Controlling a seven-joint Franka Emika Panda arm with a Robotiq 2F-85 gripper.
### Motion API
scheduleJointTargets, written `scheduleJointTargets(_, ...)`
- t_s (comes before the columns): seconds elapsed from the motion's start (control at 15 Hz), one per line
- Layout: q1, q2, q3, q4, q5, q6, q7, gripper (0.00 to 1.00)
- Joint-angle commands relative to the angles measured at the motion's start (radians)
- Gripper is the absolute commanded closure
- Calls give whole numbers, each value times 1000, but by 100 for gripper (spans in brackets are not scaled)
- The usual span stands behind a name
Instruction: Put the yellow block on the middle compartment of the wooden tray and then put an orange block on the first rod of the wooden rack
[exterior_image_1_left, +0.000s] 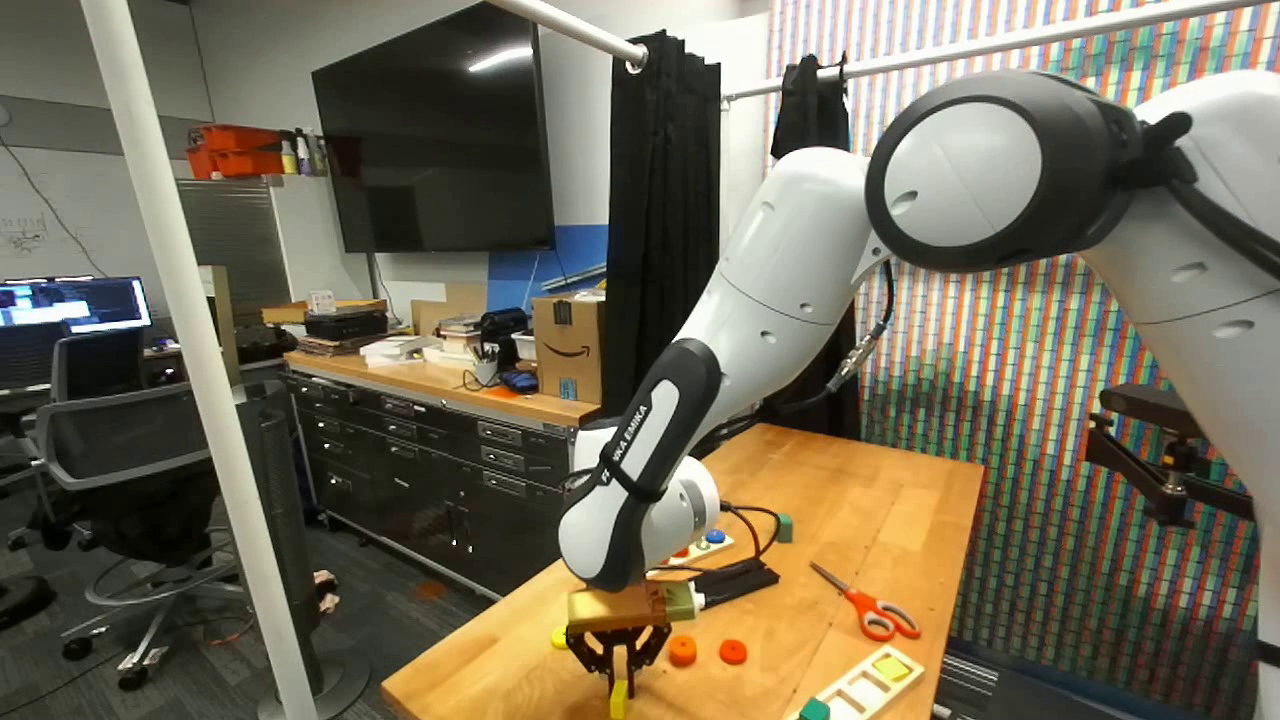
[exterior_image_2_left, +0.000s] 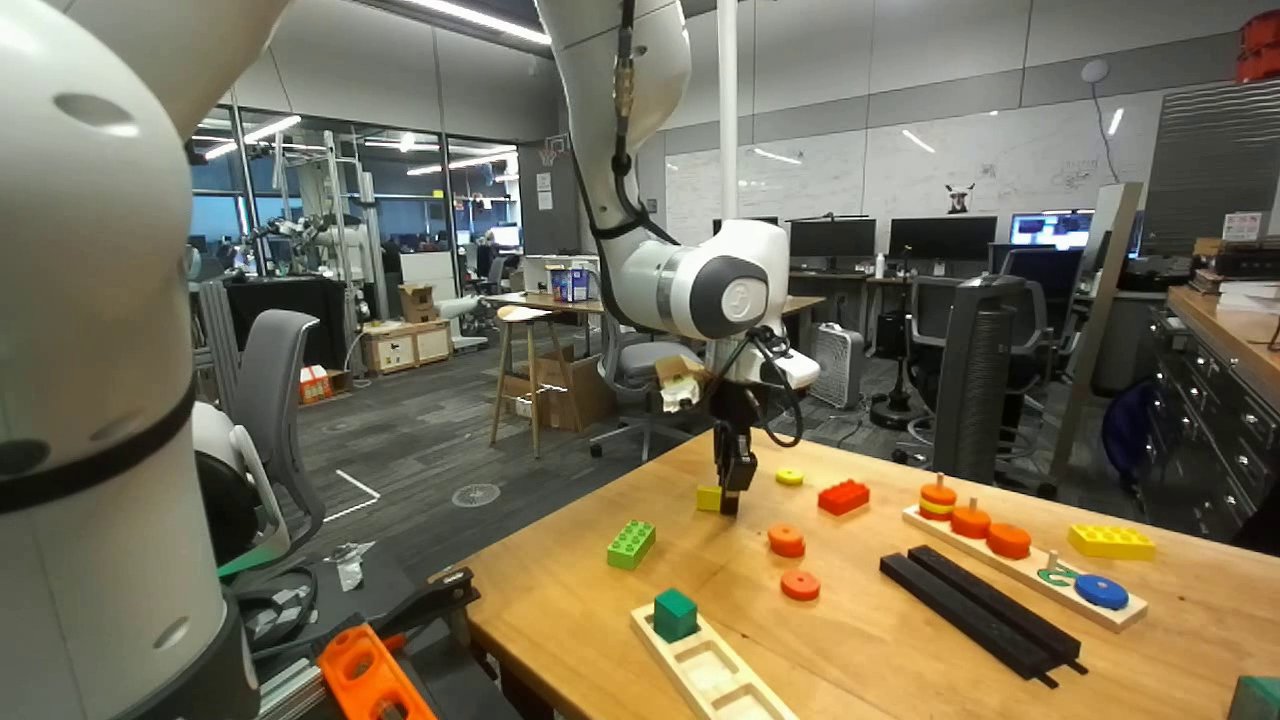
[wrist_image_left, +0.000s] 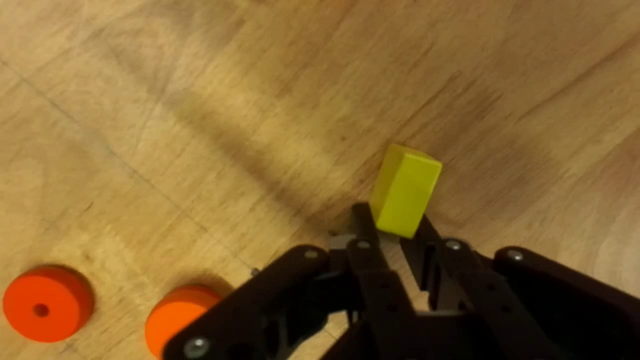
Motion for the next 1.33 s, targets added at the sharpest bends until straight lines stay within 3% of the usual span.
scheduleJointTargets(0.0,21,3,-14,24,-30,-33,28,90)
scheduleJointTargets(0.33,38,-65,-18,-16,-48,-113,42,87)
scheduleJointTargets(0.73,70,-362,-37,-197,-218,-255,147,88)
scheduleJointTargets(0.93,27,-517,2,-302,-304,-298,154,88)
scheduleJointTargets(1.27,-63,-665,50,-446,-338,-277,72,88)
